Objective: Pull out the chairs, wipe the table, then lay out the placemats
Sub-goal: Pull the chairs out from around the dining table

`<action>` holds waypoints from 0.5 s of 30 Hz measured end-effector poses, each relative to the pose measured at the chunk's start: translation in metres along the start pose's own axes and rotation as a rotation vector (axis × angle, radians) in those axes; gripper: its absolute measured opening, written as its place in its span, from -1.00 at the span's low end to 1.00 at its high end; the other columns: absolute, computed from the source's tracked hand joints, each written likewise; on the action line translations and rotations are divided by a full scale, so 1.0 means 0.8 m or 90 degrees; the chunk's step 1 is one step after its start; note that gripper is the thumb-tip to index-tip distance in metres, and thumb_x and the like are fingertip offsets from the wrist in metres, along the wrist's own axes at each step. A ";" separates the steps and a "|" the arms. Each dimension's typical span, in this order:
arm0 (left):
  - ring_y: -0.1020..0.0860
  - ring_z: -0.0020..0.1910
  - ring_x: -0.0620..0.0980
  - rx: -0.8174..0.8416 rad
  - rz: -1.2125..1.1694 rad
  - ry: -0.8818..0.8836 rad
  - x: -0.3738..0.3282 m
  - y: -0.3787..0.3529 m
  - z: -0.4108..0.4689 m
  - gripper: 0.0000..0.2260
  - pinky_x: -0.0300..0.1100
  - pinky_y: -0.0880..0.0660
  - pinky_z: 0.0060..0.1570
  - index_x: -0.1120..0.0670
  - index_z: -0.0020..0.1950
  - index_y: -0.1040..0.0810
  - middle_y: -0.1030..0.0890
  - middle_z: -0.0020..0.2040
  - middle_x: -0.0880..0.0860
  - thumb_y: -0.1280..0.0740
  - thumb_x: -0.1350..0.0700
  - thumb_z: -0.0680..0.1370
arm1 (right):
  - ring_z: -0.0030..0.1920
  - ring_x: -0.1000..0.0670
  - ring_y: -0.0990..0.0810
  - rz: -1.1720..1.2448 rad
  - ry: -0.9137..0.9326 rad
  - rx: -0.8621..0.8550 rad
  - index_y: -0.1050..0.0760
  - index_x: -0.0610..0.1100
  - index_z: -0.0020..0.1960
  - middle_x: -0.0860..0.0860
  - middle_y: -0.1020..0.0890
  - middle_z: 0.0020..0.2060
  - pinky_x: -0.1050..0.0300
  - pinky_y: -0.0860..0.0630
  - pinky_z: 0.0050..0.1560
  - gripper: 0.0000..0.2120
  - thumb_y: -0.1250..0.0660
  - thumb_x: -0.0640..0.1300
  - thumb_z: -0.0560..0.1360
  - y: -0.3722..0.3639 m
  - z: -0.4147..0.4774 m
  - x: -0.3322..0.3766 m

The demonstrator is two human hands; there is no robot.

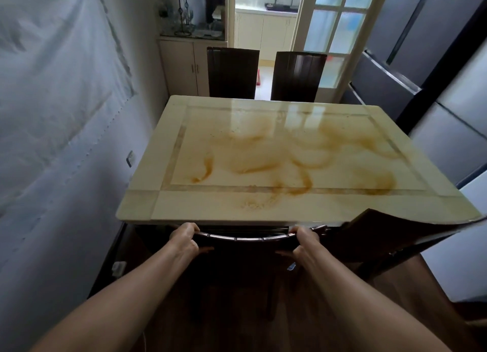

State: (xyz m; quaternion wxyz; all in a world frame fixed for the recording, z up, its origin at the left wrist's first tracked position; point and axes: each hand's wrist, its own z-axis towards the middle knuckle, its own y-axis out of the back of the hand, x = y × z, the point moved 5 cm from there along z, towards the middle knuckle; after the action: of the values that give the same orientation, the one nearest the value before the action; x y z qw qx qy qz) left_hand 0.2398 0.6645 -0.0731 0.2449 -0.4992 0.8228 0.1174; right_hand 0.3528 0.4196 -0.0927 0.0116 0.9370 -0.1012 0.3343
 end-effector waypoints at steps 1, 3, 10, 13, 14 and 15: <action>-0.36 0.01 0.26 0.001 0.000 0.005 -0.001 -0.005 0.004 -0.86 0.31 -0.44 0.01 0.23 -0.25 -0.28 -0.26 -0.21 0.16 -0.16 0.38 0.49 | -0.07 -0.23 -0.48 0.004 -0.001 0.001 -0.36 -0.24 0.09 -0.22 -0.44 -0.02 -0.40 -0.49 -0.27 -0.76 -0.21 -0.41 0.45 -0.002 0.006 0.003; -0.37 0.04 0.26 0.003 0.000 0.014 -0.005 -0.015 0.014 -0.88 0.29 -0.46 -0.05 0.23 -0.23 -0.31 -0.28 -0.20 0.16 -0.17 0.37 0.48 | -0.18 -0.19 -0.45 0.007 -0.005 0.003 -0.35 -0.24 0.05 -0.18 -0.41 -0.12 -0.40 -0.49 -0.26 -0.80 -0.20 -0.41 0.46 -0.007 0.019 0.010; -0.43 0.24 0.27 0.008 -0.019 0.037 -0.021 -0.045 0.038 -0.90 0.32 -0.43 -0.02 0.23 -0.21 -0.32 -0.36 -0.20 0.19 -0.19 0.35 0.50 | -0.26 -0.18 -0.44 0.010 0.000 0.010 -0.26 -0.20 -0.20 -0.17 -0.39 -0.21 -0.28 -0.38 -0.69 -0.84 -0.18 -0.40 0.46 -0.025 0.052 0.030; -0.43 0.25 0.26 0.010 -0.027 0.032 -0.023 -0.048 0.042 -0.88 0.31 -0.42 0.09 0.23 -0.21 -0.30 -0.37 -0.20 0.20 -0.18 0.35 0.51 | -0.23 -0.18 -0.45 0.021 -0.007 0.012 -0.24 -0.19 -0.18 -0.17 -0.39 -0.19 -0.39 -0.49 -0.38 -0.83 -0.18 -0.39 0.47 -0.029 0.058 0.031; -0.43 0.24 0.26 0.007 -0.024 0.029 -0.024 -0.050 0.043 -0.87 0.31 -0.42 0.11 0.22 -0.21 -0.30 -0.36 -0.20 0.20 -0.18 0.35 0.51 | -0.23 -0.18 -0.45 0.021 -0.009 0.010 -0.24 -0.19 -0.18 -0.16 -0.38 -0.19 -0.41 -0.46 -0.29 -0.83 -0.18 -0.39 0.47 -0.029 0.061 0.031; -0.43 0.21 0.25 0.005 -0.023 0.029 -0.024 -0.051 0.045 -0.87 0.31 -0.42 0.10 0.22 -0.21 -0.29 -0.36 -0.21 0.20 -0.18 0.36 0.51 | -0.23 -0.17 -0.44 0.023 -0.010 0.009 -0.25 -0.19 -0.17 -0.15 -0.38 -0.18 -0.40 -0.46 -0.26 -0.84 -0.18 -0.39 0.47 -0.029 0.063 0.031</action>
State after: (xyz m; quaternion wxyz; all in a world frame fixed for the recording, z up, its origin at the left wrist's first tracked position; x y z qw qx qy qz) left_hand 0.2935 0.6755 -0.0920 0.2301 -0.5158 0.8194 0.0983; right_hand 0.4077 0.4329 -0.1154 -0.0019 0.9377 -0.1154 0.3277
